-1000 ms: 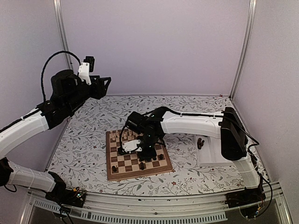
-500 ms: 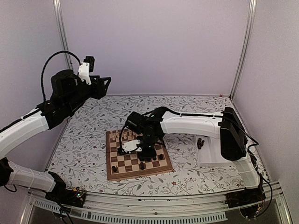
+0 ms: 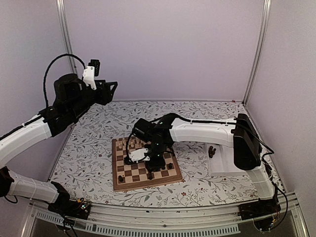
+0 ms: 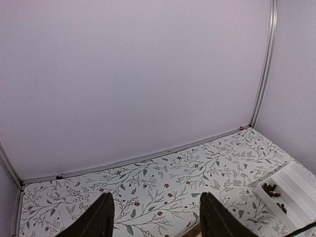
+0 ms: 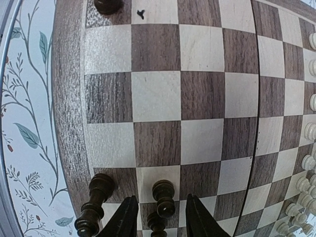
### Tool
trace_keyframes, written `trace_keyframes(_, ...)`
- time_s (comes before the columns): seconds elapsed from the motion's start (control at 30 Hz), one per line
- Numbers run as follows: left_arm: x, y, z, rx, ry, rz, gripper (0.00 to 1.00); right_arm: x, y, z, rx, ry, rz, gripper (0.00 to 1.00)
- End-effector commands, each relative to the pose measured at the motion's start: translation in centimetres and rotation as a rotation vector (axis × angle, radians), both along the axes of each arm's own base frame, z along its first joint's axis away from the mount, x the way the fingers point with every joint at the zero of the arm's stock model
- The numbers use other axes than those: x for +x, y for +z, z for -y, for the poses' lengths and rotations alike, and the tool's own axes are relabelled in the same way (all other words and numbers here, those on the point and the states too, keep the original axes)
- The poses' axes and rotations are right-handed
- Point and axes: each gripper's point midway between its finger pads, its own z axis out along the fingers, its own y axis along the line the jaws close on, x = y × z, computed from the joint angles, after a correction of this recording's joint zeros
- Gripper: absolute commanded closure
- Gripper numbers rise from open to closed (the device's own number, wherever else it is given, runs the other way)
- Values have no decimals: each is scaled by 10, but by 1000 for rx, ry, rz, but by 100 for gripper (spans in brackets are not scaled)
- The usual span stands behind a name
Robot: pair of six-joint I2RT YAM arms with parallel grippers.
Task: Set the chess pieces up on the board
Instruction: Place the chess piece on the chessboard, then pick up the chess piece from the storage box.
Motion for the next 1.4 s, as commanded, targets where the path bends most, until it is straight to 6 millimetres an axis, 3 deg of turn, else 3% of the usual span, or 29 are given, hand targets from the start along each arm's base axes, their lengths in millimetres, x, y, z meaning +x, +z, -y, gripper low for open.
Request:
trace_keyframes(0.0,3,3,-3,7,2,16,40,6,49,3,83,-3,41,62)
trace_keyframes(0.23,13,-17,7,43,-16,-29,40,32,84,23,136,-70,79,60)
trace_keyframes(0.37,12,-27,24,64,-99,-49,42,56,99,61,168,-165,77,60)
trace_keyframes(0.43,8,-30,37,78,-147,-64,44,71,112,93,200,-239,79,60)
trace_keyframes(0.53,-5,-34,66,119,-243,-82,47,90,111,156,227,-386,47,61)
trace_keyframes(0.67,-30,-53,110,186,-363,-138,48,108,90,246,236,-586,23,63)
trace_keyframes(0.8,-57,-72,149,173,-534,-201,50,102,58,297,191,-602,78,65)
trace_keyframes(0.9,-71,-84,167,167,-607,-235,51,101,39,311,137,-560,103,66)
trace_keyframes(1.07,-97,-94,190,155,-707,-262,51,109,11,316,68,-448,126,65)
trace_keyframes(1.37,-120,-105,202,139,-745,-305,51,137,-17,313,15,-341,195,56)
